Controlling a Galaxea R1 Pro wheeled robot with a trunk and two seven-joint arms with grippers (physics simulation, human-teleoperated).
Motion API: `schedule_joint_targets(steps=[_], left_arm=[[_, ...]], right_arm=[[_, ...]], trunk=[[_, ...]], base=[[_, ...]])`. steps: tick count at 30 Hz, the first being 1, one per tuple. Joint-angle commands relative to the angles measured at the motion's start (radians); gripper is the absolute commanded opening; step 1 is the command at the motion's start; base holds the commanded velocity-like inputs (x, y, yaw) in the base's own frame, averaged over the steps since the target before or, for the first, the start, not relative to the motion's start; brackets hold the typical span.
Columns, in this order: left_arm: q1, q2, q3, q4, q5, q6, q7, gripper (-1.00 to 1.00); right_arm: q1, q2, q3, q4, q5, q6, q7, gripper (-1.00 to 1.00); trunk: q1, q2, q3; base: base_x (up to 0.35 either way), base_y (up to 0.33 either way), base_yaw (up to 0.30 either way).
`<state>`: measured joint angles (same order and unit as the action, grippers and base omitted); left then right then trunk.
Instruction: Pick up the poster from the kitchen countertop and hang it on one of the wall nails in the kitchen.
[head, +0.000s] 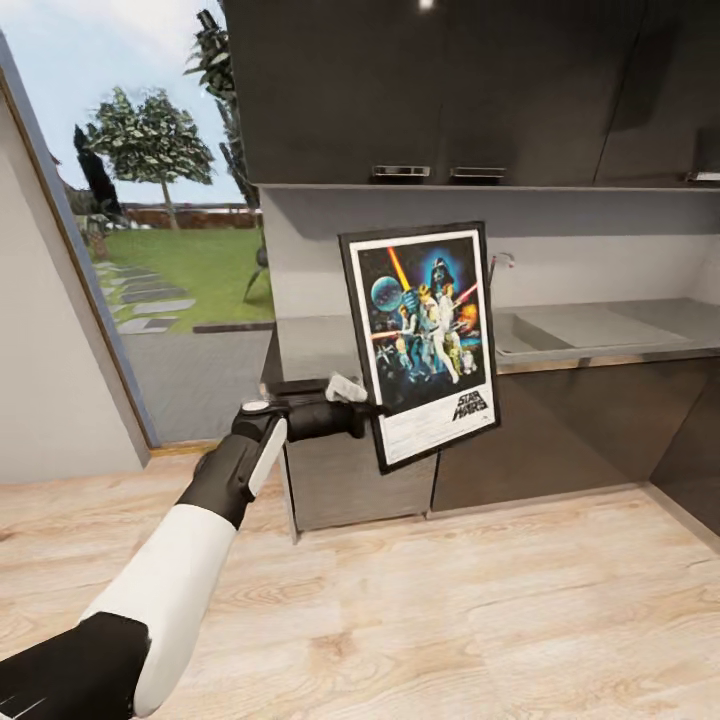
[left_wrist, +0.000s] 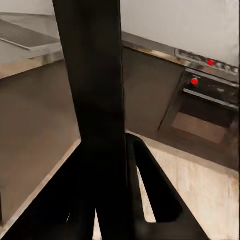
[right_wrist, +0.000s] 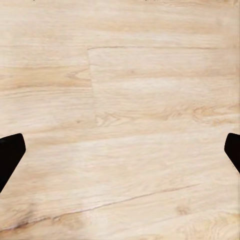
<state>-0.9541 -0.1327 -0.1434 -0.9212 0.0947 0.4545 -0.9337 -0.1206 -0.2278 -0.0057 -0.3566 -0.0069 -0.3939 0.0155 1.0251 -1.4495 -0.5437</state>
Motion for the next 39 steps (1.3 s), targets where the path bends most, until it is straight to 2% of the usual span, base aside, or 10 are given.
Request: schedule_joint_targets(steps=[1, 4, 10, 15, 17, 21, 29, 32, 34, 39], left_arm=[[0.004, 0.005, -0.001, 0.008, 0.007, -0.012, -0.044, -1.0], [0.047, 0.023, -0.001, 0.015, 0.006, -0.092, -0.144, -1.0], [0.143, 0.048, -0.001, 0.003, 0.005, -0.196, -0.206, -1.0], [0.263, 0.062, -0.014, -0.156, 0.005, -0.213, -0.217, -1.0], [0.331, 0.101, -0.02, -0.221, 0.005, -0.212, -0.219, -1.0], [0.366, 0.152, -0.022, -0.218, 0.005, -0.217, -0.222, -1.0], [0.433, 0.208, -0.022, -0.209, 0.006, -0.221, -0.236, -1.0], [0.437, 0.221, -0.022, -0.208, 0.006, -0.221, -0.303, -1.0], [0.438, 0.223, -0.022, -0.208, 0.005, -0.221, -0.319, -1.0], [0.439, 0.225, -0.022, -0.209, 0.005, -0.221, -0.334, -1.0]], right_arm=[[-0.001, -0.006, -0.001, -0.001, -0.002, -0.004, 0.025, 1.0], [-0.001, -0.019, -0.006, -0.004, -0.003, -0.008, 0.117, 1.0], [-0.001, -0.028, -0.091, -0.009, -0.004, -0.035, 0.191, 1.0], [0.0, -0.03, -0.123, -0.027, -0.004, -0.042, 0.204, 1.0], [0.007, -0.03, -0.128, -0.079, -0.004, -0.043, 0.219, 1.0], [0.044, -0.03, -0.142, -0.186, -0.004, -0.042, 0.298, 1.0], [0.105, -0.03, -0.158, -0.376, -0.005, -0.035, 0.332, 1.0], [0.147, -0.029, -0.244, -0.449, -0.006, -0.033, 0.335, 1.0], [0.159, -0.029, -0.278, -0.472, -0.006, -0.032, 0.346, 1.0], [0.17, -0.029, -0.312, -0.492, -0.005, -0.03, 0.388, 1.0]], trunk=[[0.0, -0.001, -0.001], [0.0, -0.001, -0.001], [0.0, -0.001, -0.001], [0.0, -0.001, -0.001], [0.0, -0.001, -0.001], [0.0, -0.001, -0.001], [0.0, -0.001, -0.001], [0.0, -0.001, -0.001], [0.0, -0.001, -0.001], [0.0, -0.001, -0.001]], base=[[0.0, 0.0, 0.0], [0.0, 0.0, 0.0], [0.0, 0.0, 0.0], [0.0, 0.0, 0.0], [0.0, 0.0, 0.0], [0.0, 0.0, 0.0], [0.0, 0.0, 0.0], [0.0, 0.0, 0.0], [0.0, 0.0, 0.0], [0.0, 0.0, 0.0]])
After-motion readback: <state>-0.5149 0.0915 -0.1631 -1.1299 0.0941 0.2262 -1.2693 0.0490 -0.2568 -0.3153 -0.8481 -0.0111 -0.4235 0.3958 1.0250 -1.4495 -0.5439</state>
